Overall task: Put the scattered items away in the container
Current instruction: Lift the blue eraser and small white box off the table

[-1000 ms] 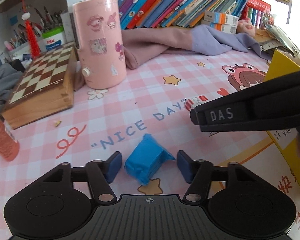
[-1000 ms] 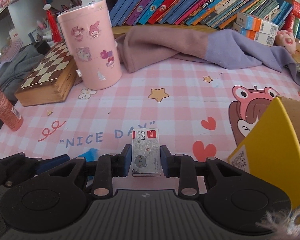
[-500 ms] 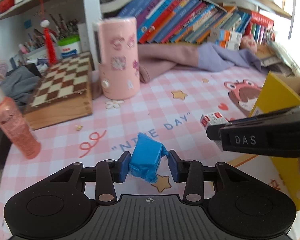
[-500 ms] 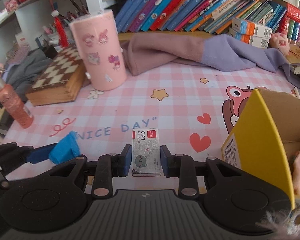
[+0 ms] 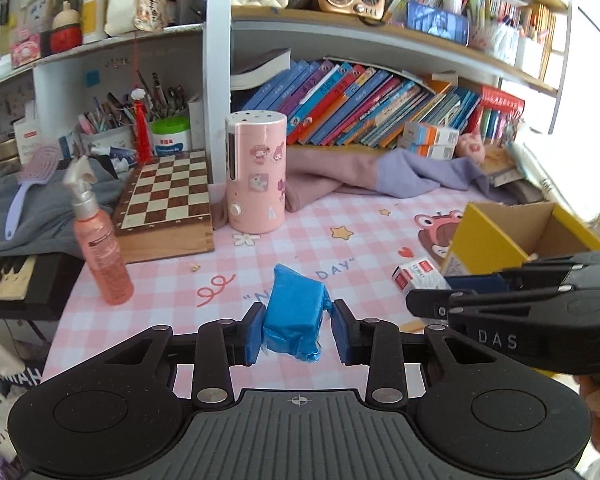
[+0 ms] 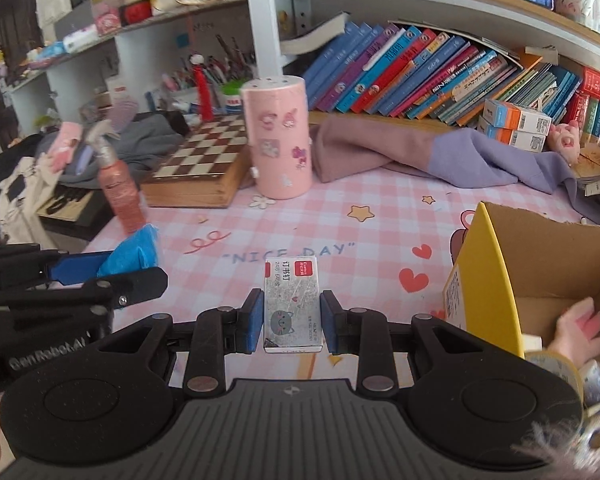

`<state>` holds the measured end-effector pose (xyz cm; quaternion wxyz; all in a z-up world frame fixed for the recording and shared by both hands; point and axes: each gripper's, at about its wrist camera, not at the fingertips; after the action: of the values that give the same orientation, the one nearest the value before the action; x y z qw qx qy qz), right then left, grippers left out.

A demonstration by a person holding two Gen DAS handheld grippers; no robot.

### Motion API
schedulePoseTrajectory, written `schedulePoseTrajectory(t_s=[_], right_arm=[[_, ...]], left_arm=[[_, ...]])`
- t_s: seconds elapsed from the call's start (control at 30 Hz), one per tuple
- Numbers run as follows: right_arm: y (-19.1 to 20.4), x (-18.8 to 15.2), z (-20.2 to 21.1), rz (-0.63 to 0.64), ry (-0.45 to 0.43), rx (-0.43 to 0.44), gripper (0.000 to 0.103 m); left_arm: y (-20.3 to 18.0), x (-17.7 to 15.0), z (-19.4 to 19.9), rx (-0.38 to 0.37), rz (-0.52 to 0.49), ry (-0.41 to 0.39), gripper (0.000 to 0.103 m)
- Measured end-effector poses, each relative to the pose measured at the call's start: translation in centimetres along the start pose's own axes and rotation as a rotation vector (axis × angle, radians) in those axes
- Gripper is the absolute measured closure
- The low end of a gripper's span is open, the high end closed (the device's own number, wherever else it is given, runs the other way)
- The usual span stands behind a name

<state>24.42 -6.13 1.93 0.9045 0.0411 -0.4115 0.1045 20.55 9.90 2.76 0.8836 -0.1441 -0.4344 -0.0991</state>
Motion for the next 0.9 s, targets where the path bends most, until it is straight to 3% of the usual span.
schedulePoseTrajectory(t_s=[0.53,0.9], right_arm=[[0.8,-4.7,9.2,-0.023,-0.033,-0.006,0.075],[0.7,-10.1,14.7,-0.141,-0.023,-0.054,0.075]], left_arm=[[-2.0,-3.9,8.9,-0.073,0.067,-0.052,0.07],[-3.9,-7.3,12.8,-0.138,0.039,-0.028,0.071]])
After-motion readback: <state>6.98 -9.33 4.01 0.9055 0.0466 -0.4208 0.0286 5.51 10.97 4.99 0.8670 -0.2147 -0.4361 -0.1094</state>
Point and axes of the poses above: each gripper's, at about its wrist camera, not at the fingertips, and z roughly against the way its jaws point, y to its left, x to its top, and after that the axes turned 10 degrees about -x, right-handed
